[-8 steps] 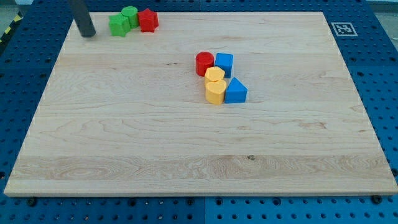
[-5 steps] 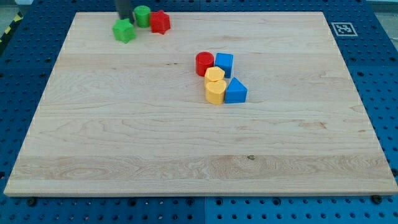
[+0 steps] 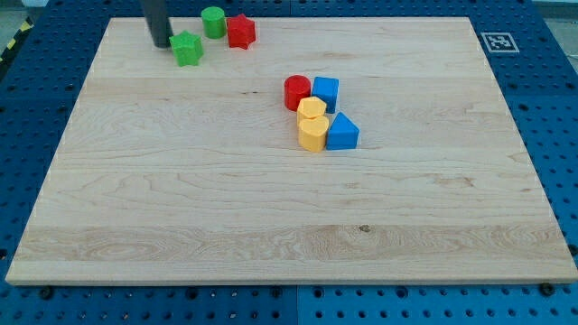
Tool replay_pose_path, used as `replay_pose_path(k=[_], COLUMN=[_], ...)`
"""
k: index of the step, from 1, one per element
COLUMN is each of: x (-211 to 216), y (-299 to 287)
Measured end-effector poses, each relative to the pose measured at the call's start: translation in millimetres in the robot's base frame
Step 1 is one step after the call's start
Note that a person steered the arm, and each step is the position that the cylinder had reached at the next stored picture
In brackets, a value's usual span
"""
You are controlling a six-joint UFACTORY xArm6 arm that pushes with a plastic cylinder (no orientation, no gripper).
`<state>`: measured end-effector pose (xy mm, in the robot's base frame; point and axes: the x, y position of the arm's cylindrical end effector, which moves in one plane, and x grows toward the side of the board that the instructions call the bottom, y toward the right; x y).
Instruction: Push green star closer to red circle
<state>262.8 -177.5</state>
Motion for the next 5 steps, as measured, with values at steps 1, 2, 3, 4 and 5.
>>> replay_pose_path(k=[1, 2, 3, 4, 5], x=[23.5, 25.7, 20.7, 37.2, 47.0], y=[50.6, 61.0, 13.1, -4.5, 37.4])
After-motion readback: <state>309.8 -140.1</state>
